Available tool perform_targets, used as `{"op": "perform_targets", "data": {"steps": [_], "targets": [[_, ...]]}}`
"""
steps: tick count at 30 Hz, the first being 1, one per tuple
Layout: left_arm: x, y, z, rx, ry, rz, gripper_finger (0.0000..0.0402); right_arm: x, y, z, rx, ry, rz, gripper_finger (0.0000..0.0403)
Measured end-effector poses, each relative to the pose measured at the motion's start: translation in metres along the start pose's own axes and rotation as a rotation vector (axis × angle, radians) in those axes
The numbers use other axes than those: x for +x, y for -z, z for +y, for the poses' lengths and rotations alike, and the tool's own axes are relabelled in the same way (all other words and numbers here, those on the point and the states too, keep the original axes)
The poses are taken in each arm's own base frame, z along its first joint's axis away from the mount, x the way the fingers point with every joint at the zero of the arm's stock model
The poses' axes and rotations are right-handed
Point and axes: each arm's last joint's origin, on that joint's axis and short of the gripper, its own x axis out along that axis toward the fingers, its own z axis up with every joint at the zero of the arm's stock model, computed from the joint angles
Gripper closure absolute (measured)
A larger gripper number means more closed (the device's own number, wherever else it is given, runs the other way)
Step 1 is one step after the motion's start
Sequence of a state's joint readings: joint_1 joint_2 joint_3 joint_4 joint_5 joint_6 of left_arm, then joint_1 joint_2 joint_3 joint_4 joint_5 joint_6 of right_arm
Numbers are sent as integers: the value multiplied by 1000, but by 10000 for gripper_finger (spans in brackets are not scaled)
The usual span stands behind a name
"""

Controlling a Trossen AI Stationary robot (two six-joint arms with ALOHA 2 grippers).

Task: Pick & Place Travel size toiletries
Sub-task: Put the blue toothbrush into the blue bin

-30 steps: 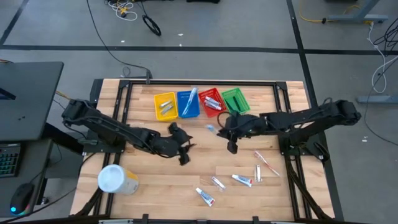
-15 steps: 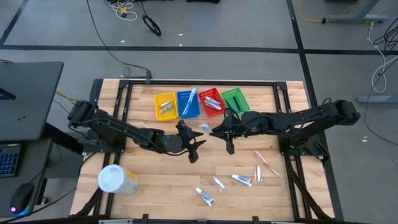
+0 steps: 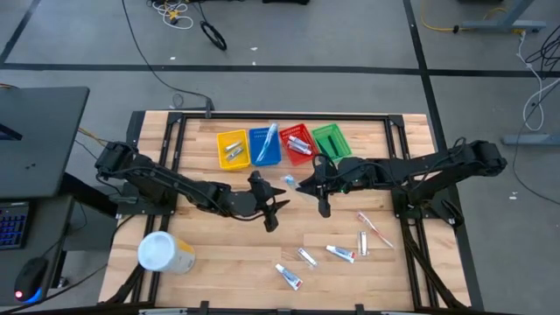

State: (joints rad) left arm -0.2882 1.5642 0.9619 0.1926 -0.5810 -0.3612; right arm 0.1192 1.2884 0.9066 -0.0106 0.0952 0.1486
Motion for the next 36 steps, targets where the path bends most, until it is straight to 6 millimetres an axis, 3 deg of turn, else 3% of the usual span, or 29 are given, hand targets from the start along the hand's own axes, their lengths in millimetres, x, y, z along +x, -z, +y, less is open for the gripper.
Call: {"op": "perform_targets", "data": {"steps": [15,27,36], "targets": [[0,-16,-3,-103,56,-133,239,2,-14,4,4,-69,-153,350],[4,-30,4,-35,60,-241,239,7,-21,5,-17,-86,-252,350],[9,-33,13,1,49,-239,252,16,-16,5,-17,-69,-228,350]]}}
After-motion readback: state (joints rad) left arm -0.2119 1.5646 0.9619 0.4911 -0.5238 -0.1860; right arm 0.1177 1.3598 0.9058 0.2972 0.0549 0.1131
